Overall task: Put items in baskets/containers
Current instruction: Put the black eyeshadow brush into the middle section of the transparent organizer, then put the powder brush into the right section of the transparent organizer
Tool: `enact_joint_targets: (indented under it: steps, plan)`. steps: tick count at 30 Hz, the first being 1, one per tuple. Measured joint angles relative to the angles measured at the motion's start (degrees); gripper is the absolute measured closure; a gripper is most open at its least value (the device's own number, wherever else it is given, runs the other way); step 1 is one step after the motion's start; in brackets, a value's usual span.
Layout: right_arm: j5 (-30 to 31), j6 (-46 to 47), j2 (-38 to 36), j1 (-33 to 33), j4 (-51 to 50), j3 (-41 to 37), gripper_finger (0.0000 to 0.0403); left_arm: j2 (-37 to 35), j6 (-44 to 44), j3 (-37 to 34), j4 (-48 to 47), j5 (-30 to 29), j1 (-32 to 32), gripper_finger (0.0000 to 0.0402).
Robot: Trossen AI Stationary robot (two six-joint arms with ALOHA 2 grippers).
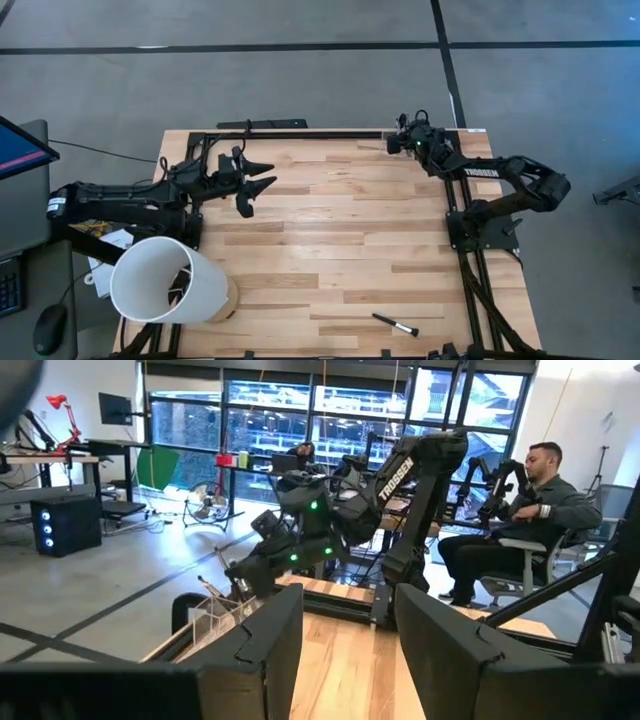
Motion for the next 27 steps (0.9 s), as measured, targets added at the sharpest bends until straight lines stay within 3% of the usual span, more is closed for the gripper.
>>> enact_joint_targets:
  steps: [8, 19, 27]
  plan:
    - [-0.18, 1.31, 0.18, -0.29, -2.98, 0.00, 0.0383, 1.84, 0.00, 0.00, 0.70, -0.02, 0.00, 0.0244]
    - [-0.49, 2.62, 0.18, -0.96, -7.62, 0.00, 0.0353, 2.03, 0.00, 0.00, 1.40, -0.02, 0.00, 0.0244]
    - [-3.79, 2.63, -0.23, -0.64, -8.07, 0.00, 0.0343, 2.03, 0.00, 0.00, 1.68, -0.02, 0.00, 0.0244]
